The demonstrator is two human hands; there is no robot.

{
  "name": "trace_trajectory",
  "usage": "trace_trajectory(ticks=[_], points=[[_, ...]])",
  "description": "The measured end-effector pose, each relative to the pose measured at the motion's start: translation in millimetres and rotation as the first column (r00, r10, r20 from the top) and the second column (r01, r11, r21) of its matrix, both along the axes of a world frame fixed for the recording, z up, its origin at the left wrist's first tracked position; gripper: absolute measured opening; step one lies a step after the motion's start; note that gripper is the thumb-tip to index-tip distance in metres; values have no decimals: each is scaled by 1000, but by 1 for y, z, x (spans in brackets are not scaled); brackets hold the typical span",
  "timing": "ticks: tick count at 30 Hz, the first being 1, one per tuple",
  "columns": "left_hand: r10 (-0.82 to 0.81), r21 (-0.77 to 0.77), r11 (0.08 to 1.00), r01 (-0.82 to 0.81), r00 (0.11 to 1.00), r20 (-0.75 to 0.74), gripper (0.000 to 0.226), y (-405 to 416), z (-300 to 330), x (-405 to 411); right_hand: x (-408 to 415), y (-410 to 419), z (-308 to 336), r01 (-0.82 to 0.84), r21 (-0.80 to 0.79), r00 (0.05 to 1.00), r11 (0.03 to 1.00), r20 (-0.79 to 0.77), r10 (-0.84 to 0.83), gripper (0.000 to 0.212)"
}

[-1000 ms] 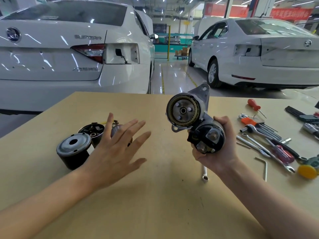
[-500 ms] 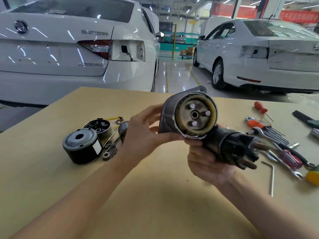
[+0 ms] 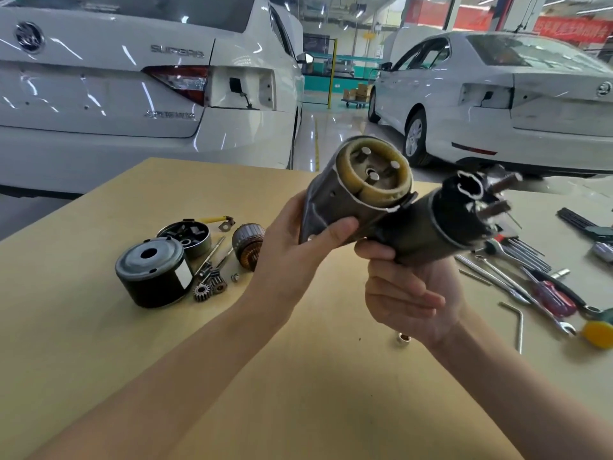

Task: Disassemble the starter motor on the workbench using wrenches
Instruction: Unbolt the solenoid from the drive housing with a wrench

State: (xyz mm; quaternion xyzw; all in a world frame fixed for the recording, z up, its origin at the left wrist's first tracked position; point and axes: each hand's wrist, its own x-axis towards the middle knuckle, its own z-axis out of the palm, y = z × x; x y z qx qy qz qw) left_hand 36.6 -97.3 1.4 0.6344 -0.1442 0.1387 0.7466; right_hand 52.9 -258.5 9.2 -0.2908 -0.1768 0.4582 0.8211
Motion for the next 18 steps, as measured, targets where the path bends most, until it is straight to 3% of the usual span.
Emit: trace_trajectory(ticks=[2, 5, 10, 16, 18], points=[[-54, -32, 998, 53, 998, -45, 61, 0, 2, 0, 3, 2, 1, -99, 169, 987, 981, -112, 118, 76], [-206, -127, 973, 194, 975, -87, 79, 5, 3, -1, 3, 3, 1, -112, 208, 981, 972, -135, 142, 72], [-306, -251, 928, 275, 948, -90, 88, 8, 0, -1, 2, 3, 1, -83, 155, 993, 985, -69, 94, 61], [-307, -157, 944, 288, 946, -108, 76, 13, -9, 4, 1, 2, 5, 119, -31, 993, 992, 4, -119, 65], [-305, -101, 951, 294, 943, -130, 94, 14, -11, 5, -1, 3, 8, 157, -56, 987, 986, -22, -159, 72]])
